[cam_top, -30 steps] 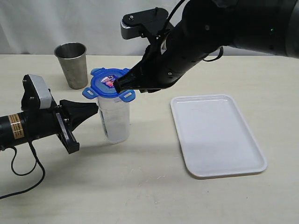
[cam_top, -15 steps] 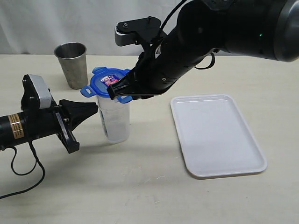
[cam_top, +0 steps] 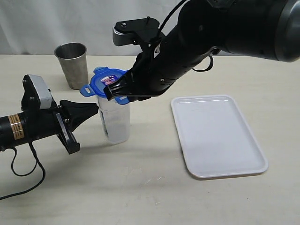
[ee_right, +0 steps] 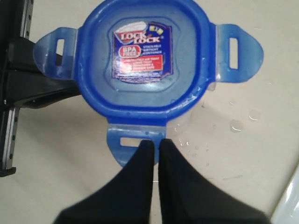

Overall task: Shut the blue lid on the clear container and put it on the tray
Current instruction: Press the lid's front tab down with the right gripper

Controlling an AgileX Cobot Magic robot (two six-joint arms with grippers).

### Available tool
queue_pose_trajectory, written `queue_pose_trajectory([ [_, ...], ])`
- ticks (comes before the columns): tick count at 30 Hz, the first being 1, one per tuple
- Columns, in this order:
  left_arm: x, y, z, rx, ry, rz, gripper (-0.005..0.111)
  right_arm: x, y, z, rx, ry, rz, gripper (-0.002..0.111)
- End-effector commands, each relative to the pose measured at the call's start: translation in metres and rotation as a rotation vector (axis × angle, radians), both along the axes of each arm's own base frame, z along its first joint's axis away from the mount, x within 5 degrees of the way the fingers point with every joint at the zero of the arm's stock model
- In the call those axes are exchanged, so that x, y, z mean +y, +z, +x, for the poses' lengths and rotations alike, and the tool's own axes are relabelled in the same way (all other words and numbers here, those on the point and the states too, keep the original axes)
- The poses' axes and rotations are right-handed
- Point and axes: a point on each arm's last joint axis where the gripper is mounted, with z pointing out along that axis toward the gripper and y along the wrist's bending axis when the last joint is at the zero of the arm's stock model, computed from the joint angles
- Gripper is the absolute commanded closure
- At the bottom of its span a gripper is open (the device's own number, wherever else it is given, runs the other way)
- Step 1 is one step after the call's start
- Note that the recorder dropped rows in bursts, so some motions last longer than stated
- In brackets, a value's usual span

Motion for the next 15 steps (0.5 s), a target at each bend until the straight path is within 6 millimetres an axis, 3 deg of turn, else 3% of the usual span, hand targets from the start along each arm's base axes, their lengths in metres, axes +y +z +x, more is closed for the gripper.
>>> queue_pose_trajectory([
  [1,-0.001,0.001,0.002,-0.008,0.003,-0.012,0.107,0.001,-0.001,-0.001,-0.005,0.018,0.003,0.104],
  [15,-0.001,0.001,0.002,-0.008,0.002,-0.012,0.107,-0.012,0.008,0.006,-0.113,-0.039,-0.107,0.104],
])
